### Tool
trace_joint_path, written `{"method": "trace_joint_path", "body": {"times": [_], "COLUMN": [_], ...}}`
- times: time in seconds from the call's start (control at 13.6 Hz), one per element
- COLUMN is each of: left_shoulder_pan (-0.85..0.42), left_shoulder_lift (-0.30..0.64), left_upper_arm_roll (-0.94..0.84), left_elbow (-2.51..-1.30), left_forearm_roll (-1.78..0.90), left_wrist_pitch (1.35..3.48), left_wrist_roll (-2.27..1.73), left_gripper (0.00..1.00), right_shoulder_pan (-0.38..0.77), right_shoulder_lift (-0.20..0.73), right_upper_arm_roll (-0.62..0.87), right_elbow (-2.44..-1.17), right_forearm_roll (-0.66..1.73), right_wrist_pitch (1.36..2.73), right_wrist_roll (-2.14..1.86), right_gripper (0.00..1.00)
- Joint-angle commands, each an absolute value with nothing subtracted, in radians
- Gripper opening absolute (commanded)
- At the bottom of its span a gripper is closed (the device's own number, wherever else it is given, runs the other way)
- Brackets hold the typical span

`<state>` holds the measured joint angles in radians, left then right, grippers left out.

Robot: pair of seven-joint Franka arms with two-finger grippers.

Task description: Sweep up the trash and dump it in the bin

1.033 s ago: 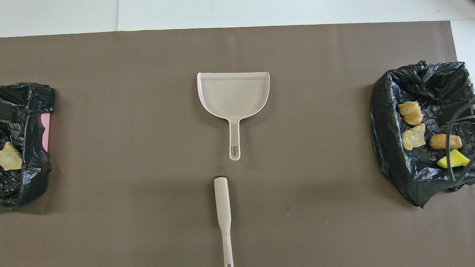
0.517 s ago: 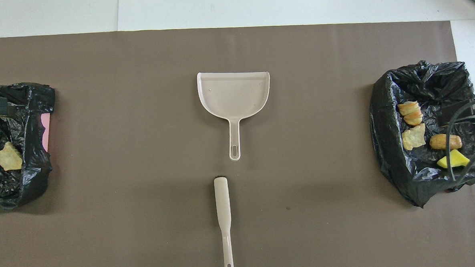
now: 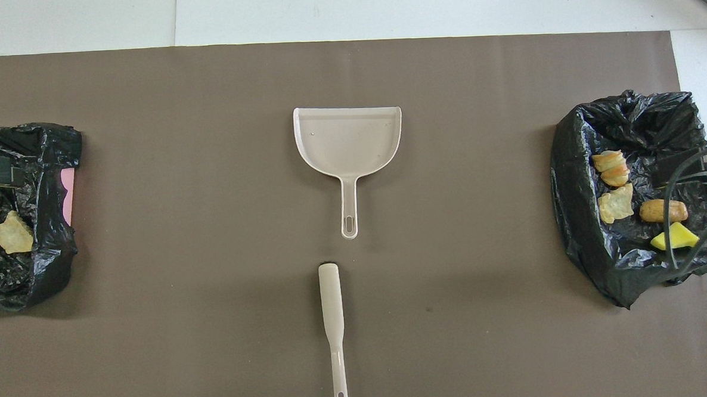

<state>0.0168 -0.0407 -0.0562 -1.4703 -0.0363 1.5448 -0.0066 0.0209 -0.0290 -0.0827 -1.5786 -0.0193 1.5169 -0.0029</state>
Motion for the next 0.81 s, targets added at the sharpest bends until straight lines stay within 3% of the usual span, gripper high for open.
{"method": "trace_joint_path", "body": {"times": [0.0, 0.74], "left_shoulder_pan": [0.023, 0.023], "left_shoulder_lift": [-0.072, -0.072], "left_upper_arm_roll": [-0.057, -0.057], "left_elbow": [-1.505, -1.503], "left_forearm_roll": [-0.049, -0.041], "left_wrist_pitch": [1.539, 1.531], "left_wrist_roll": [-0.003, -0.002], "left_gripper": [1.0, 1.0], "right_shoulder_pan": [0.015, 0.015], "right_shoulder_lift": [-0.049, -0.051], "right_upper_arm_roll": [-0.078, -0.078], "right_elbow": [-1.597, -1.597], "right_forearm_roll": [-0.005, -0.006], "right_wrist_pitch": [1.513, 1.503], "right_wrist_roll": [-0.023, -0.029], "right_gripper": [1.0, 1.0]}}
